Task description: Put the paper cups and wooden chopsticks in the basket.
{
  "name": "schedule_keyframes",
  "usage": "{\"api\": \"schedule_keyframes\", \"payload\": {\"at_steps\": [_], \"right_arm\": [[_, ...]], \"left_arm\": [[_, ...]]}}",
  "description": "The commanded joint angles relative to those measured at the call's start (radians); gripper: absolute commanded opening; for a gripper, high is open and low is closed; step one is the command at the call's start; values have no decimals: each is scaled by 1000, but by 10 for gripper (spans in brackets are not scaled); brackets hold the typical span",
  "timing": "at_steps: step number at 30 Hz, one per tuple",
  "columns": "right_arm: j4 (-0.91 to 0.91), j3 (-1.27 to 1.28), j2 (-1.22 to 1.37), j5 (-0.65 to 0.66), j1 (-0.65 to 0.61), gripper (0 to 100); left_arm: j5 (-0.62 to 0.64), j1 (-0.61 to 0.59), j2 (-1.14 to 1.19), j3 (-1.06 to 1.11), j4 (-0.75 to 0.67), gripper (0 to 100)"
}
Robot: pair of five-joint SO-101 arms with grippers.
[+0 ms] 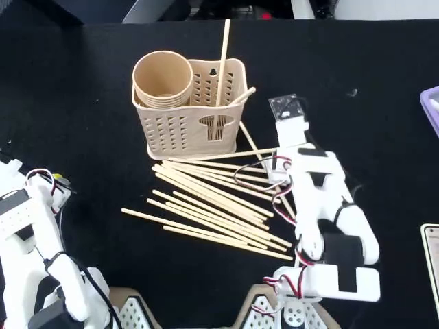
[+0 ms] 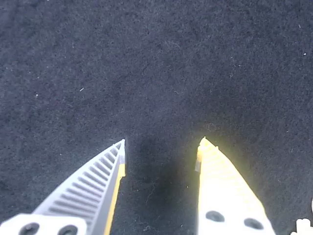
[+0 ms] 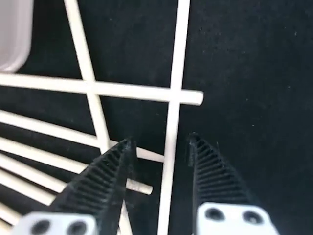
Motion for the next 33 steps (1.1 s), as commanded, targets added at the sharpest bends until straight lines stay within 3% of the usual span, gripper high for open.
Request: {"api": "schedule_keyframes", "payload": {"at_steps": [1,7,15,21,26,33], "right_arm": [[35,-47,-22,12,0,174],[97,-42,-79,12,-68,174],[164,-41,-153,14,-63,173],[259,-13,-277,75,-92,173],[133,111,-298,75,-169,175],[-11,189,-298,150,-157,174]], "left_arm": [[-3,8,-25,-24,-8,230],[-3,2,-25,-27,-8,230],[-3,5,-25,-25,-8,230],[-3,8,-25,-27,-8,230],[-3,7,-25,-27,-8,230],[-3,2,-25,-27,-8,230]]}}
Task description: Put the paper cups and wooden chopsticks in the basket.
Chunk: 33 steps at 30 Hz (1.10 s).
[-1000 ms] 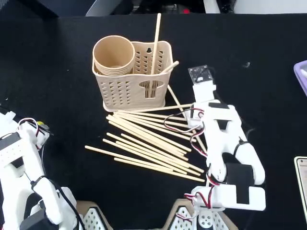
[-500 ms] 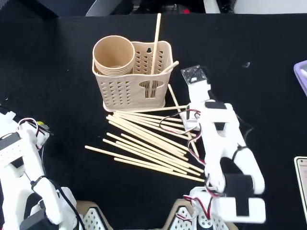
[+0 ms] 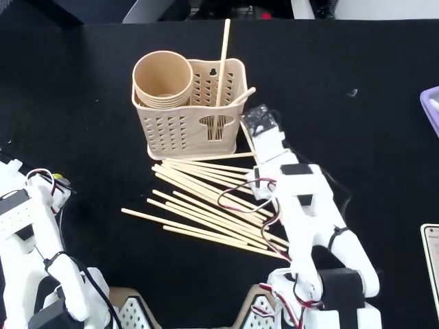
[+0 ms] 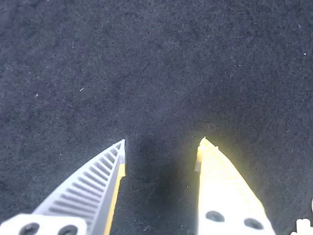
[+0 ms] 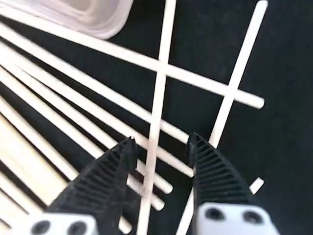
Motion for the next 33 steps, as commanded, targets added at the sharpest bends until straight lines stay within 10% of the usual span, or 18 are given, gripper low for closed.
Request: {"api": "schedule_keyframes", "payload": {"at_steps": [1,33], "right_arm": [[-38,2,-44,71,0,174],[-14,12,-42,189,87,220]], "left_arm": [[-3,2,-25,-27,-8,230],[-3,1,-25,-28,-8,230]]}}
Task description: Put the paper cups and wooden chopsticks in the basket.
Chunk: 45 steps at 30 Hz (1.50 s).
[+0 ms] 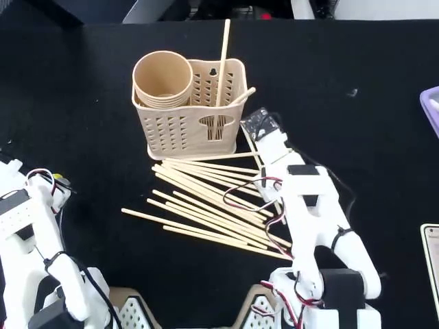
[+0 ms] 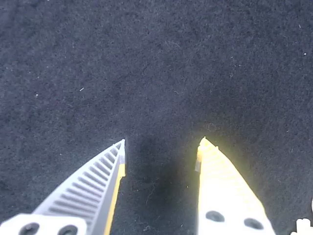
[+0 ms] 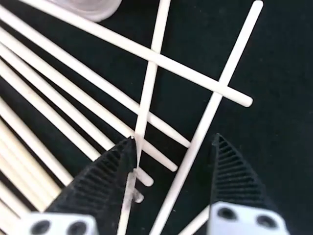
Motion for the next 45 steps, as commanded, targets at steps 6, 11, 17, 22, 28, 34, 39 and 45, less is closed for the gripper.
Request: {"api": "schedule_keyframes", "payload": {"at_steps": [6,11,17,22,28,34,39,45], "right_arm": [[-18,10,-42,60,9,204],[-12,31,-44,110,-78,204],[-15,76,-42,224,-158,204],[-11,81,-50,224,-112,76],[-9,79,-51,229,-21,11],[100,71,-71,230,-14,11],[255,71,-211,230,-38,11],[457,76,-449,308,-31,11]], "left_arm": [[-3,1,-25,-28,-8,230],[-3,1,-25,-28,-8,230],[-3,1,-25,-28,-8,230],[-3,1,-25,-28,-8,230],[-3,1,-25,-28,-8,230],[-3,1,-25,-28,-8,230],[-3,1,-25,-28,-8,230],[-3,1,-25,-28,-8,230]]}}
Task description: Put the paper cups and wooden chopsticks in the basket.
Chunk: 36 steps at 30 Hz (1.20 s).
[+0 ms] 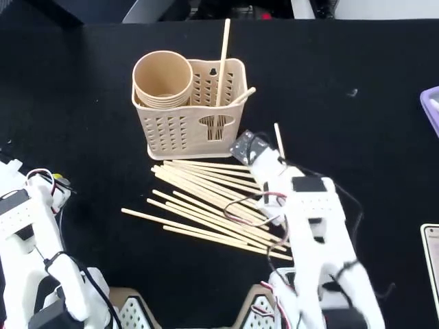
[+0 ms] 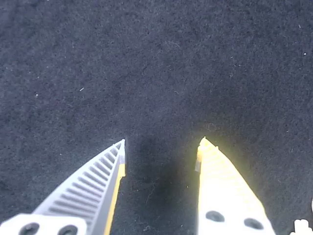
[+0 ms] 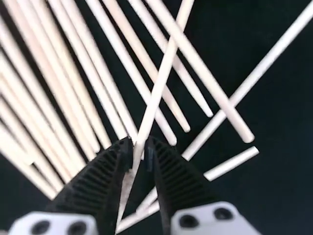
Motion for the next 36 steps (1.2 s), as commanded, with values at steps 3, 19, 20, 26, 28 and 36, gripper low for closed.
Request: {"api": "schedule_keyframes", "payload": {"at_steps": [3,19,20,26,28,36], "right_arm": [[210,-5,-225,109,-8,11],[34,288,-395,127,-176,11],[3,305,-381,109,-203,11],[-28,288,-278,17,-385,11],[-29,271,-239,11,-423,11],[-37,214,-94,11,-442,15]], "left_arm": [[-3,1,-25,-28,-8,230],[-3,1,-25,-30,-8,230],[-3,1,-25,-30,-8,230],[-3,1,-25,-30,-8,230],[-3,1,-25,-28,-8,230],[-3,1,-25,-28,-8,230]]}}
